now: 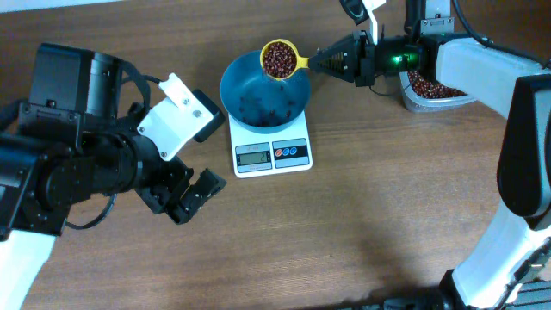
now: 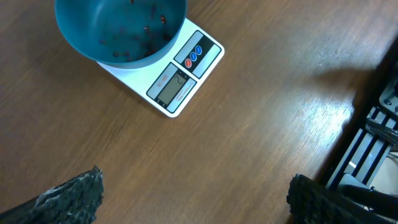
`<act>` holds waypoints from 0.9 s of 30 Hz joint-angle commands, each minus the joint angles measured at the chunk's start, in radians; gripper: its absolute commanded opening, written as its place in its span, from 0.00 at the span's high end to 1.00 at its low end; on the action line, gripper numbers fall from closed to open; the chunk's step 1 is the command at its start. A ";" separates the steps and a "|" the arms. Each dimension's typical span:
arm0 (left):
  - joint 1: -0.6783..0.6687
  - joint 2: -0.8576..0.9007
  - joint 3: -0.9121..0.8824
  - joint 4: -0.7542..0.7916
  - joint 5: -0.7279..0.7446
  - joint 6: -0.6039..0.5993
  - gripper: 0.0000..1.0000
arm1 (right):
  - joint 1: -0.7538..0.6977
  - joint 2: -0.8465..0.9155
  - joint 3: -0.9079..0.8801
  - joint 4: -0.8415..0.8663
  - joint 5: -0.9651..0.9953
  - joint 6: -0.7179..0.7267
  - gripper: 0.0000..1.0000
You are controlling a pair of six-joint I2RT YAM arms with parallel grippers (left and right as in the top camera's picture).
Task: Scoop item into bowl and weigh 50g on scale
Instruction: 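Tilt the scoop with the right gripper to pour beans into bowl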
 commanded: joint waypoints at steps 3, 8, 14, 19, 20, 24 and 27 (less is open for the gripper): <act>-0.002 0.000 0.007 -0.001 0.010 -0.013 0.02 | 0.006 0.003 0.004 0.006 -0.007 -0.019 0.96; -0.002 0.000 0.007 -0.001 0.010 -0.013 0.02 | 0.006 0.003 0.004 0.006 -0.006 -0.037 0.96; -0.002 0.000 0.007 -0.001 0.010 -0.013 0.01 | 0.006 0.003 0.004 0.006 0.019 -0.045 0.96; -0.002 0.000 0.007 -0.001 0.010 -0.013 0.02 | 0.006 0.003 0.004 0.006 0.019 -0.093 0.96; -0.002 0.000 0.007 -0.001 0.010 -0.013 0.02 | 0.006 0.003 0.004 0.006 0.019 -0.111 0.96; -0.002 0.000 0.007 -0.001 0.010 -0.013 0.02 | 0.006 0.003 0.004 0.006 0.019 -0.144 0.96; -0.002 0.000 0.007 -0.001 0.010 -0.013 0.02 | 0.006 0.003 0.004 0.003 0.019 -0.175 0.96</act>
